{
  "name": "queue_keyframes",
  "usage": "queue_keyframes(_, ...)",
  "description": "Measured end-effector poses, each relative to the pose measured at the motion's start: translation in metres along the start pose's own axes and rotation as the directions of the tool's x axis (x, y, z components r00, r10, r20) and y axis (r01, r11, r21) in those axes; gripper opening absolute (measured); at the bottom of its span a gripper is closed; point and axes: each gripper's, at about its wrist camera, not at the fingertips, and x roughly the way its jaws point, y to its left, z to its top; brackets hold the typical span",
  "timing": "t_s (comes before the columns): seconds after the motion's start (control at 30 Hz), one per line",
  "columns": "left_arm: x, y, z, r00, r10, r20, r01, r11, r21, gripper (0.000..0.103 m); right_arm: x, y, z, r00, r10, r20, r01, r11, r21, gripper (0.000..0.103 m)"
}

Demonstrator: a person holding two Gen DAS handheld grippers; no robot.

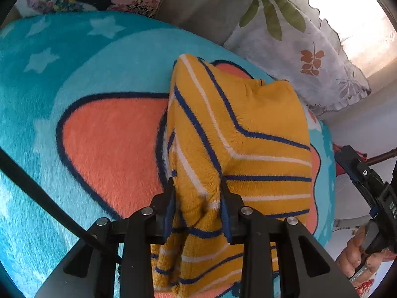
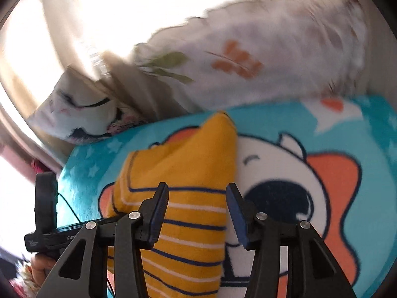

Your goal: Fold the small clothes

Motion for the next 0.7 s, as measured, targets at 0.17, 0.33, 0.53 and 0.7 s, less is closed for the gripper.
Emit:
queue_keyframes(0.17,-0.008,0.017,-0.007,0.999,-0.038,0.000,0.038,0.999,-0.034,0.044,0.045,0.045,0.004,0.988,0.096,-0.119,-0.106,0.991,-0.084,0.012)
queue_keyframes(0.33,-0.027,0.023,-0.016,1.000,-0.024,0.019,0.024,1.000,-0.009,0.044,0.116,0.067,-0.003,0.934,0.194,-0.300,-0.221,0.973,-0.060,0.011)
queue_keyframes(0.53,-0.065,0.040,-0.024,0.990,0.104,0.093,-0.106,0.994,0.012,0.044,0.159,0.090,-0.012,0.902,0.248,-0.352,-0.257,0.966,0.021,0.011)
queue_keyframes(0.7,-0.088,0.065,-0.026,0.987,0.110,0.120,-0.106,0.994,-0.039,0.055,0.138,0.100,-0.011,0.927,0.202,-0.315,-0.222,0.975,-0.028,0.012)
